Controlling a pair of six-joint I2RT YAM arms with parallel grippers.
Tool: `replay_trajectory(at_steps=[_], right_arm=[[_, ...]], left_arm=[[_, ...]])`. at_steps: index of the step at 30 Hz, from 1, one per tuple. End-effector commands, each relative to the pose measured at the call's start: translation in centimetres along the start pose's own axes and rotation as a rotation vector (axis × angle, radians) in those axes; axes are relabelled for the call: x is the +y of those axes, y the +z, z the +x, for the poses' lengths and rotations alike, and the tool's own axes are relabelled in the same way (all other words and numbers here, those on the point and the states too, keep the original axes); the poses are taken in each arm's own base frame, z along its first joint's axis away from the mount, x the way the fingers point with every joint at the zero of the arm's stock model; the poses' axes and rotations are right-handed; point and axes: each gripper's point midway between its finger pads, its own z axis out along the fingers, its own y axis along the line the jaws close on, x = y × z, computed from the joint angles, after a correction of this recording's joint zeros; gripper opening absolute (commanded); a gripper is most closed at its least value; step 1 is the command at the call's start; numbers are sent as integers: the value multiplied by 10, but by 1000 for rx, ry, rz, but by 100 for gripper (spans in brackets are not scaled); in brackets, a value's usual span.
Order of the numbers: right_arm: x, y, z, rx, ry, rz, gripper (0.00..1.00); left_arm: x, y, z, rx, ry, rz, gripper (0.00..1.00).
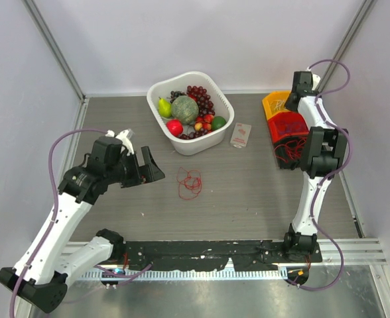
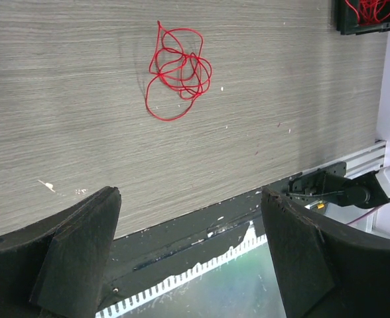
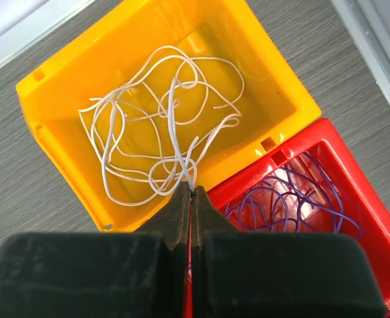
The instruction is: Untangle the cables
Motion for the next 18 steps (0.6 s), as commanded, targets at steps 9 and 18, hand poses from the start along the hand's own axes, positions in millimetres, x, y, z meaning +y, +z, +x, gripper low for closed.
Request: replay_trajectory(at_steps=[9, 18], right_arm=[[7, -47, -56, -14, -26, -13, 48], [56, -161, -18, 10, -118, -206, 56]], left_arm=[[-5, -24, 13, -24, -40, 53, 91], [-14, -11, 14, 8, -73, 99, 90]])
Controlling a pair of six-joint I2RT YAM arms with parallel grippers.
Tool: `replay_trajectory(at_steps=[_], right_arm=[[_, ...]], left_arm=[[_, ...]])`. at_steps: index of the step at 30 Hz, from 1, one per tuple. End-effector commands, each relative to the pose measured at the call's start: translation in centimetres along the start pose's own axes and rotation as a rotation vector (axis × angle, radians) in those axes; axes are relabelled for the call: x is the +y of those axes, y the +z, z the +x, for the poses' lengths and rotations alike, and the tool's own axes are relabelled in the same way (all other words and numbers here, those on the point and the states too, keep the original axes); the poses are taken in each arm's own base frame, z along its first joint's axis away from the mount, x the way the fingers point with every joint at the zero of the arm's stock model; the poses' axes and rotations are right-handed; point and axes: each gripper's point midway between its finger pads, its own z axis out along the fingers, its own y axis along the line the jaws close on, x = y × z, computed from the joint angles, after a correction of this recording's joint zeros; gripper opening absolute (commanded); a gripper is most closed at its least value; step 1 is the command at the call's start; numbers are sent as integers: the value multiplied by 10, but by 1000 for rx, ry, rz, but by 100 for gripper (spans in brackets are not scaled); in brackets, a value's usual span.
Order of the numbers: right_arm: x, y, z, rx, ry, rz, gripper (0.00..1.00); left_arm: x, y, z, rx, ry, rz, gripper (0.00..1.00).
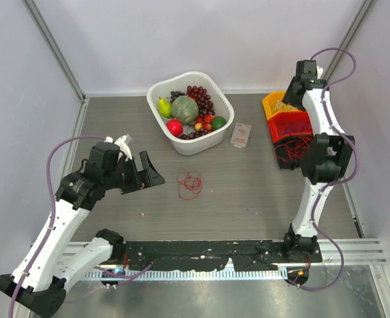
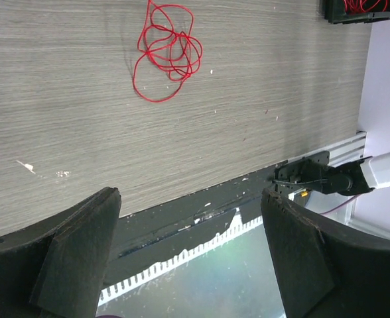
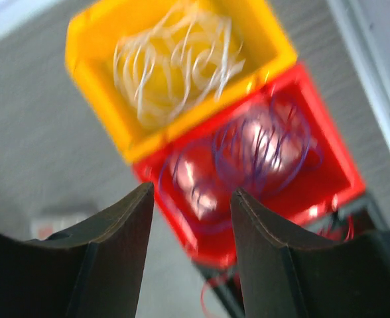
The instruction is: Untangle the cables
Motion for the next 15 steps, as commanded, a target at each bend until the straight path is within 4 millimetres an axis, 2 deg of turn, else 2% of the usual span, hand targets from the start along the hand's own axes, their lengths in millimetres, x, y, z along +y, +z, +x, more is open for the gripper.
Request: replay_trajectory(at_steps=[1, 2, 3, 4, 5, 6, 7, 8, 9, 10, 11, 13, 14, 15], right_arm=[[66, -113, 23, -53, -87, -247, 56], [76, -132, 53, -22, -111, -292, 56], [96, -145, 66, -23, -126, -384, 56], [107, -166, 103, 9, -160, -447, 57], [120, -179, 115, 5, -164, -515, 57], [138, -208, 151, 29, -212, -648, 57], [143, -222, 167, 37, -210, -687, 57], [154, -245, 198, 53, -248, -772, 58], [157, -255, 213, 72, -234, -811, 58], [162, -269, 243, 91, -255, -874, 59], [166, -275, 258, 122, -239, -903, 59], [164, -272, 308, 242, -215, -943, 59], [170, -277, 319, 280, -207, -986, 58], [168, -274, 329, 324, -178, -976, 57]], left_arm=[[-14, 3, -1, -2, -26, 74, 90], [-14, 6, 1, 10, -27, 84, 90], [-13, 8, 3, 15, -31, 84, 90], [-9, 12, 6, 25, -39, 77, 90], [-6, 17, 9, 34, -47, 65, 89], [-2, 22, 11, 47, -59, 56, 87], [0, 28, 14, 65, -73, 52, 85], [0, 36, 16, 84, -86, 57, 83], [1, 44, 19, 107, -101, 60, 82], [1, 52, 22, 126, -114, 67, 80], [5, 63, 25, 147, -127, 65, 78], [13, 84, 33, 193, -141, 50, 71], [17, 95, 35, 212, -145, 42, 69], [20, 105, 36, 227, -143, 37, 65]])
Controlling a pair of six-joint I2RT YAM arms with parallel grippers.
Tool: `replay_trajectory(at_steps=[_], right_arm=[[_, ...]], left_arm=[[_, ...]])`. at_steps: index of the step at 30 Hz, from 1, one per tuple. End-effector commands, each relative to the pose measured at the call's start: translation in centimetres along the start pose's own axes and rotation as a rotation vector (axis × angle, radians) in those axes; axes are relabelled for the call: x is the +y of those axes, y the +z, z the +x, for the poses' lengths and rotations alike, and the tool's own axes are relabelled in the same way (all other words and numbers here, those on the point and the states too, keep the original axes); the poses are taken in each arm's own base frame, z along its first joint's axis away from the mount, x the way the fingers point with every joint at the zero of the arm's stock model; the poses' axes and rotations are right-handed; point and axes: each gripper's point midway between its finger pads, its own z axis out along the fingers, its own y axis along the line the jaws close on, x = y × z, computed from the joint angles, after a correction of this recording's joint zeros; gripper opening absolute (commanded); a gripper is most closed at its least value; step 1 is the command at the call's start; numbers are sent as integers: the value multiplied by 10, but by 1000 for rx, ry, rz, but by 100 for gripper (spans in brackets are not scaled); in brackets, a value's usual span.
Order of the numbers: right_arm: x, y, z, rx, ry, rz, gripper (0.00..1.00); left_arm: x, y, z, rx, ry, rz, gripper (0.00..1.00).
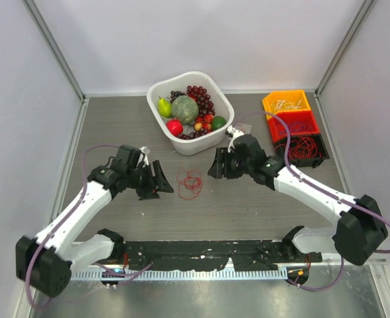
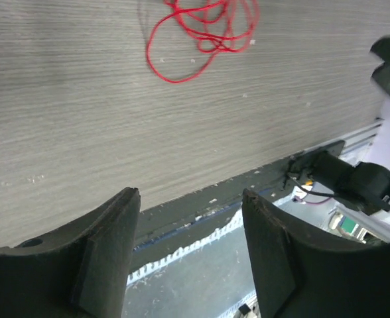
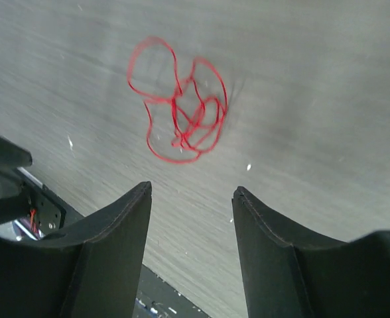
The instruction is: Untangle the cables
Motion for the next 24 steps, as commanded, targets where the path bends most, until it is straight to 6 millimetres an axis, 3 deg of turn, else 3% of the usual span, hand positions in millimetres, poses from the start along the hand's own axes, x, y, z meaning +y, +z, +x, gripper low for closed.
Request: replay_trajectory(at_steps=[1, 7, 12, 16, 24], right_arm=[[24, 26, 26, 37, 177, -147, 56], [19, 24, 37, 64, 199, -126, 54], [11, 14, 39, 37, 188, -100, 53], [8, 7, 39, 19, 190, -85, 53], [-1, -1, 47, 8, 210, -59, 52]], left_arm=[[-2, 42, -8, 57, -4, 43, 61], [24, 90, -26, 91, 169, -126, 46], [40, 127, -32, 137, 278, -250, 45], [36, 149, -40, 140, 368, -300, 46], [46, 167, -40, 134, 440, -424, 38]])
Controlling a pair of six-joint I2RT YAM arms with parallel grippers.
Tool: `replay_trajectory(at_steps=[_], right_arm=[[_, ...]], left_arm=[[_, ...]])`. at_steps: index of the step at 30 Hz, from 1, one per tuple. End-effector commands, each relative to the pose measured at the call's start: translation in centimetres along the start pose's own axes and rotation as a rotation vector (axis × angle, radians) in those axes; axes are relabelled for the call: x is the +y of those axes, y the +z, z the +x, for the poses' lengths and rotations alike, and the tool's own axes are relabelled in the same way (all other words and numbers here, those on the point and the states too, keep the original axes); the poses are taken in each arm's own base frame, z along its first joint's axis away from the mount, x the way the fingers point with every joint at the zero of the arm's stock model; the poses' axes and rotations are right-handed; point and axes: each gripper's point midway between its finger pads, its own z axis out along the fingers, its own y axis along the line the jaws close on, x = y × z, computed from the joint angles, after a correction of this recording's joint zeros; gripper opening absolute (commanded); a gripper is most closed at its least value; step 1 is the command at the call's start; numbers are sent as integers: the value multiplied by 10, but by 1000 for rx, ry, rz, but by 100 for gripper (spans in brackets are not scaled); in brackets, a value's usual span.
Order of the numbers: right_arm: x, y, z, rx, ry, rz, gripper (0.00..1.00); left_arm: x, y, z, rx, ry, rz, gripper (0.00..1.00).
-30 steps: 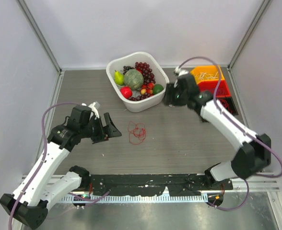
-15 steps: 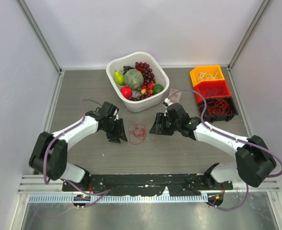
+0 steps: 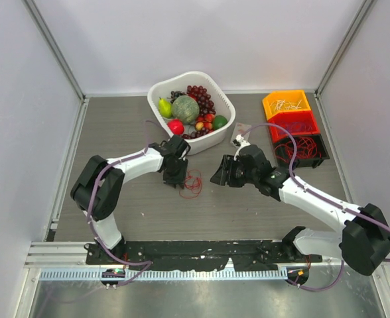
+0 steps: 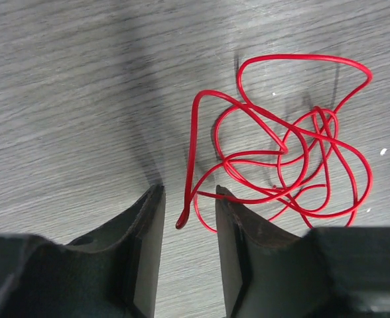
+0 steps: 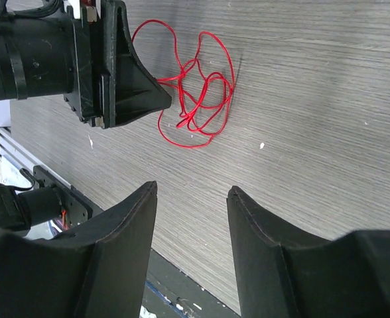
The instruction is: Untangle the cables
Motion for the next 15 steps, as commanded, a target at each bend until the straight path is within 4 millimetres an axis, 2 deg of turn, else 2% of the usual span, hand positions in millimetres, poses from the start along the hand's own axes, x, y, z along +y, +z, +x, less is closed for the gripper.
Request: replay_trajectory(at_steps=[1, 5, 8, 11, 15], right_arm=[[0, -6, -3, -45, 24, 0, 51], [-6, -4, 2, -37, 31, 11, 50], [-10, -1, 6, -10, 24, 31, 49], [-9, 4, 12, 26, 9, 23, 49], [-6, 15, 16, 46, -1, 5, 50]], left_arm=[[5, 14, -9, -39, 66, -85, 36], [10, 19, -8, -53, 73, -153, 19], [17, 14, -9, -76, 57, -190, 0], [14, -1, -8, -106, 41, -165, 0], [5, -40, 5, -167, 31, -56, 0]])
